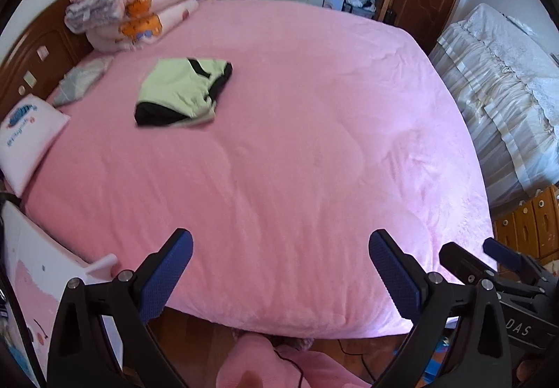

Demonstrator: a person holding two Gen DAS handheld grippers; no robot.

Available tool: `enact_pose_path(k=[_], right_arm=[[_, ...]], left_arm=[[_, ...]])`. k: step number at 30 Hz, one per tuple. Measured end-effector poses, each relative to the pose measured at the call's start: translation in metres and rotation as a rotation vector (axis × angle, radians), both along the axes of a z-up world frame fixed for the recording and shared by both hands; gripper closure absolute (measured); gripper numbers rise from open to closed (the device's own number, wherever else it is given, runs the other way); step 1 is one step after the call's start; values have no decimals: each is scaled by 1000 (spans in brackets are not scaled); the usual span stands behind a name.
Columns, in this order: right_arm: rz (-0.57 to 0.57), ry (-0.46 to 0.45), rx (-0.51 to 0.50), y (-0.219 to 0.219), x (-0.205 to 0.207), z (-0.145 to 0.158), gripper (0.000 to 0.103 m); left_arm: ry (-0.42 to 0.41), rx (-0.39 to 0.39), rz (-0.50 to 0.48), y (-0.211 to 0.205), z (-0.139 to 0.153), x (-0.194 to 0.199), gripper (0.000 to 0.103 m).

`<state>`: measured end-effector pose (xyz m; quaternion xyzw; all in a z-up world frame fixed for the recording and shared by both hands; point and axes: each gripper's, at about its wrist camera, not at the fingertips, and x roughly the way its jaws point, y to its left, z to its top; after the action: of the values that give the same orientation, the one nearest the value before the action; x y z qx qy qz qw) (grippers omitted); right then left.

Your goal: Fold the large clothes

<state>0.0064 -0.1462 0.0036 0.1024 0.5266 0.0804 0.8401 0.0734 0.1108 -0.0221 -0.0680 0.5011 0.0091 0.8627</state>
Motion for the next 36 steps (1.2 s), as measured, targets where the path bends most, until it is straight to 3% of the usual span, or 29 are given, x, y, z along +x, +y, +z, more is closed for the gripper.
enact_pose_path(k=[6,10,14,19,36], right_arm=[[-4,-76,-43,3,-6,21,0],[-25,-29,-35,-4,-16,12,0],[-36,-33,-113,-9,-32,10,0],[-42,-32,-142,-18,-40,10,0],[-23,-16,-114,-34,-38,2,0]], left_arm=[[-28,57,-17,-13,10,-5,3],[-30,50,-49,-23,9,-12,3],[-43,62,-70,-36,10,-18,1],[-31,41,-95,-51,6,-20,1],[-25,39,-58,-57,3,-23,1]])
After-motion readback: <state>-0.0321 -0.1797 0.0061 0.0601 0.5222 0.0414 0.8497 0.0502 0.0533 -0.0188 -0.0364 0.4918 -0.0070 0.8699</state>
